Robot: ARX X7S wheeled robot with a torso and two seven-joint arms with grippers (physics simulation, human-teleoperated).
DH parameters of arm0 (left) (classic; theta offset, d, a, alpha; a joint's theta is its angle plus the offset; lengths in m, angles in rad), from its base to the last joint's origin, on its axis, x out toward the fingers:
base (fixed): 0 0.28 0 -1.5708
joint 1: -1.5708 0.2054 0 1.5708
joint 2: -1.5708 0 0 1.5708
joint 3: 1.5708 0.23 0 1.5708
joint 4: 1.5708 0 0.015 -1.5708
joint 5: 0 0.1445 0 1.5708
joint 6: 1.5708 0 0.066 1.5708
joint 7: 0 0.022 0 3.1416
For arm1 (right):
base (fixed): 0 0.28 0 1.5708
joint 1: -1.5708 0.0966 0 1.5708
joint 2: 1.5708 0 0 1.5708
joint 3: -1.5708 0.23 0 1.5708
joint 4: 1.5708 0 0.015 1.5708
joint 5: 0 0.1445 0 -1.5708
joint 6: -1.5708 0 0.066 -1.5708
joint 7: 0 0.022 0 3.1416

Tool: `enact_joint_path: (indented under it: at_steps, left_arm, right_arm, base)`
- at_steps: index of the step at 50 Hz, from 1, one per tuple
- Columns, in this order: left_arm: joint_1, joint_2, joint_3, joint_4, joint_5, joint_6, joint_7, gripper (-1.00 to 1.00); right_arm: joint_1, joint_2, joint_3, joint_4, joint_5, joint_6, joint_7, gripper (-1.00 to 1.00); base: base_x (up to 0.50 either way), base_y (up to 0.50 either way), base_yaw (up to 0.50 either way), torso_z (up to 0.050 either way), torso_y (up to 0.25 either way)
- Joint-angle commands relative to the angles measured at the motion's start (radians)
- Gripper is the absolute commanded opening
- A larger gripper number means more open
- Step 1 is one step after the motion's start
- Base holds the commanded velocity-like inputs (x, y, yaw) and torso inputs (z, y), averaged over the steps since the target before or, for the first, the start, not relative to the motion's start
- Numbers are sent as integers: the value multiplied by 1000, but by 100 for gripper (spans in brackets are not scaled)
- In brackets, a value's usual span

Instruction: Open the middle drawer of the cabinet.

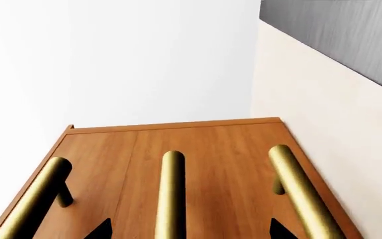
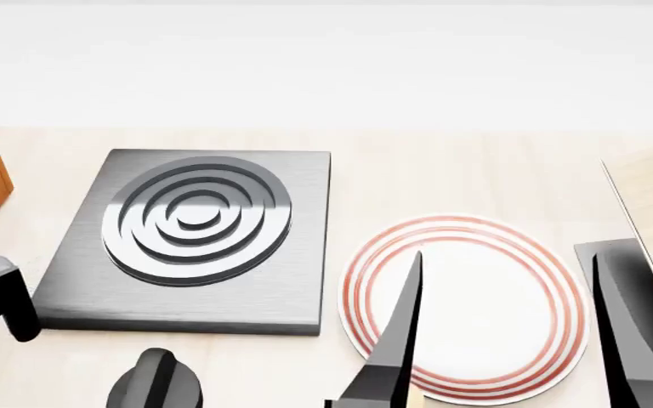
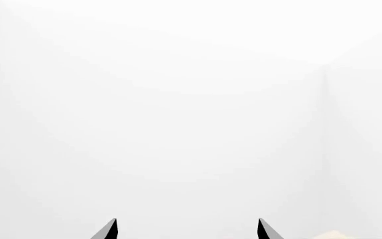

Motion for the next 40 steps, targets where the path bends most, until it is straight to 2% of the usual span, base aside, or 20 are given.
enact_joint_path:
  at_steps: [1,14,40]
  left_arm:
    - [-6,-3,100,-9,-89,-23,-12,100]
    - [-29,-7,191,-9,-169,-54,-26,100]
    - [-52,-14,304,-9,-290,-70,-32,100]
  right_arm:
    - [-2,7,1,1,8,-3,7,100]
    - [0,13,-1,9,15,-6,15,100]
    - [-2,28,-7,11,25,-2,29,100]
  base:
    - [0,0,0,0,0]
    - [0,0,0,0,0]
    - [0,0,0,0,0]
